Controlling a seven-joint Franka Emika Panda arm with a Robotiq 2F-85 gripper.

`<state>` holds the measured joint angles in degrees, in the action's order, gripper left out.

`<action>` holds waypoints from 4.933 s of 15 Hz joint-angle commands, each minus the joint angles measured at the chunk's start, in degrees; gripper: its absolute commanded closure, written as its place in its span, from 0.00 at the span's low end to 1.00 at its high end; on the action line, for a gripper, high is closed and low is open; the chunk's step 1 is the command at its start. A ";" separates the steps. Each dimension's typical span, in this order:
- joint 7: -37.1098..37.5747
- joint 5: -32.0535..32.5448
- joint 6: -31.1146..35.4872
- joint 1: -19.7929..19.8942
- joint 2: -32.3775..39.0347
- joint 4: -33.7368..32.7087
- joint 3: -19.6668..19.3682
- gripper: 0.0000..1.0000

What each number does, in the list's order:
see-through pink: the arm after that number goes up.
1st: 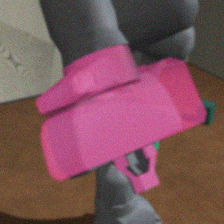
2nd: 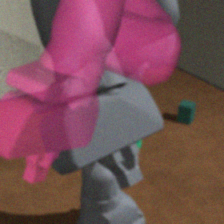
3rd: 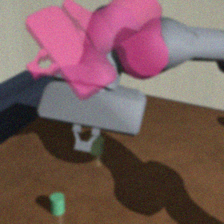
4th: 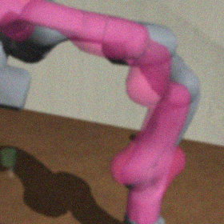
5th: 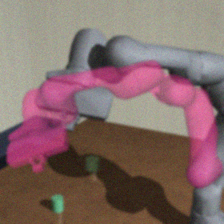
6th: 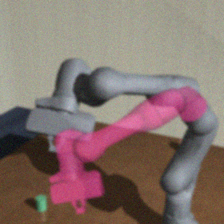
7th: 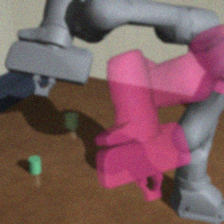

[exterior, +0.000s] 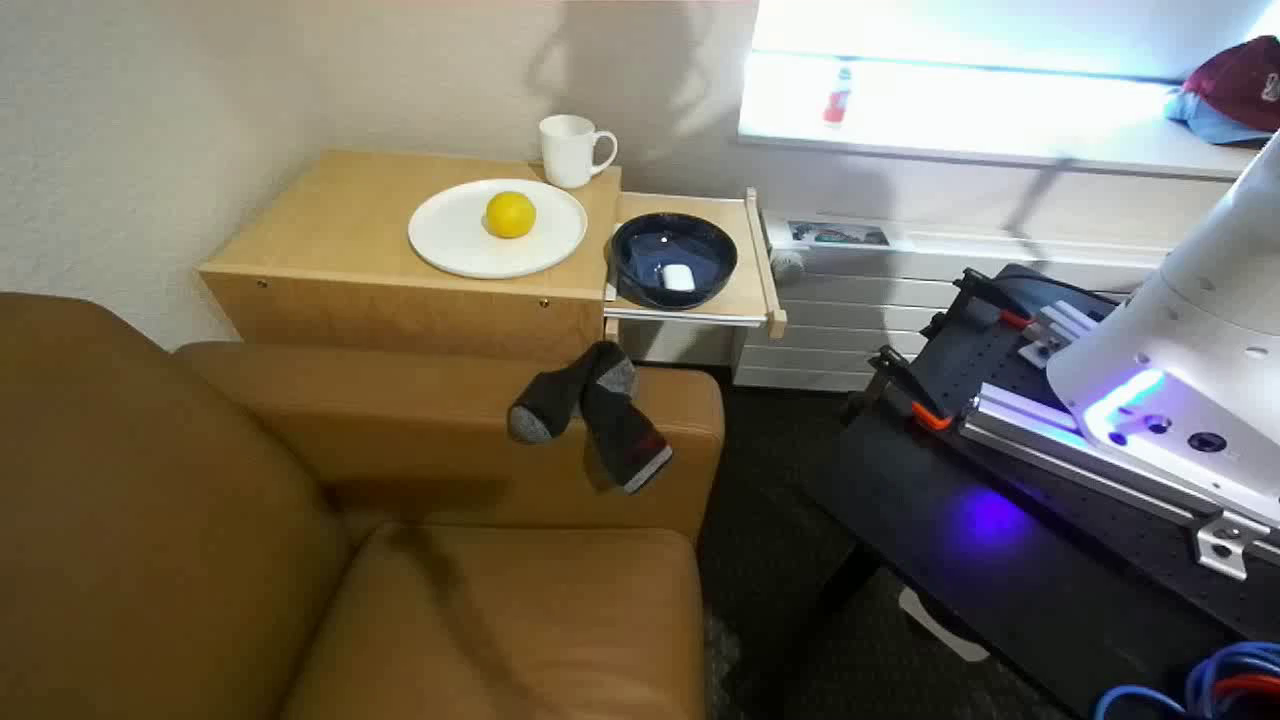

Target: Move the bowl to the windowsill, push the nightstand shelf backwards

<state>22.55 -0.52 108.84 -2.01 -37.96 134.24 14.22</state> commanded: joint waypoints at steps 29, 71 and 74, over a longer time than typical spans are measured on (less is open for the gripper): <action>28.28 0.90 29.07 -0.82 29.61 14.62 -1.70 0.00; 60.14 0.23 42.27 -12.34 71.01 -4.85 -17.33 0.56; 60.10 -0.19 42.28 -12.22 70.98 -4.93 -17.06 0.70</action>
<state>83.86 1.06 150.99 -14.83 32.99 128.97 -3.23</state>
